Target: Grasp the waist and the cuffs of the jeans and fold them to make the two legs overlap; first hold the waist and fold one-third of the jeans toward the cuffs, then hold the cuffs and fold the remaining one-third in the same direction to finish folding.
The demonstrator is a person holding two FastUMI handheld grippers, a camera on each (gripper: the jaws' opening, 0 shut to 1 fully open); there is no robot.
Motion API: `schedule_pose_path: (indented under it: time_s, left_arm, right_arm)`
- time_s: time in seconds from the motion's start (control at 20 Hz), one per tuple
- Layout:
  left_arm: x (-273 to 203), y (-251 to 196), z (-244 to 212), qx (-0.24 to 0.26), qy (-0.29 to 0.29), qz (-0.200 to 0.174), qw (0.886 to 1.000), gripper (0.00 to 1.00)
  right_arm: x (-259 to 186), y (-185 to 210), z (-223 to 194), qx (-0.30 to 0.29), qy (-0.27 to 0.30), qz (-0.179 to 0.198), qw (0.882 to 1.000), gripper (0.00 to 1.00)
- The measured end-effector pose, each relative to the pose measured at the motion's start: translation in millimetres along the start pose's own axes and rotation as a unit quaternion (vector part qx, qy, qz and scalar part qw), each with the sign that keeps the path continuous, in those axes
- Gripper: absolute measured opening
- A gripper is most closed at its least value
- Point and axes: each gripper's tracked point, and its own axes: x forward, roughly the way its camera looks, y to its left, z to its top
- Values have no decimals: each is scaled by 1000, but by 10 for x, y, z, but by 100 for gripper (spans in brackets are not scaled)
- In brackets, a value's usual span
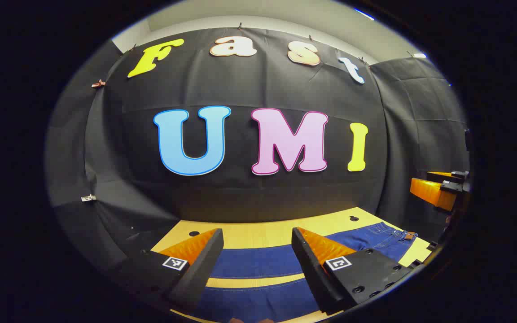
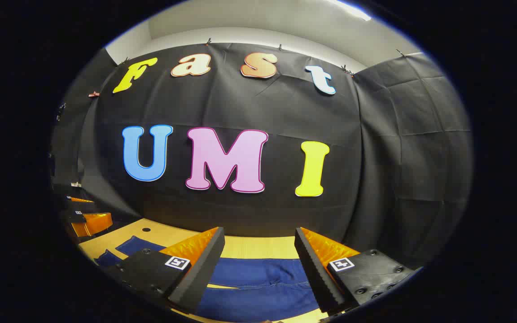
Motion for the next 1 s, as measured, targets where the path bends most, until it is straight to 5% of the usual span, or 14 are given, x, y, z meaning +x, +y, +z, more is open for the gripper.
schedule_pose_path:
  time_s: [1.0]
  left_arm:
    - [-178,78,-103,12,7,15,1000,96]
  right_arm:
    - [-182,-444,-31,-24,6,-38,999,96]
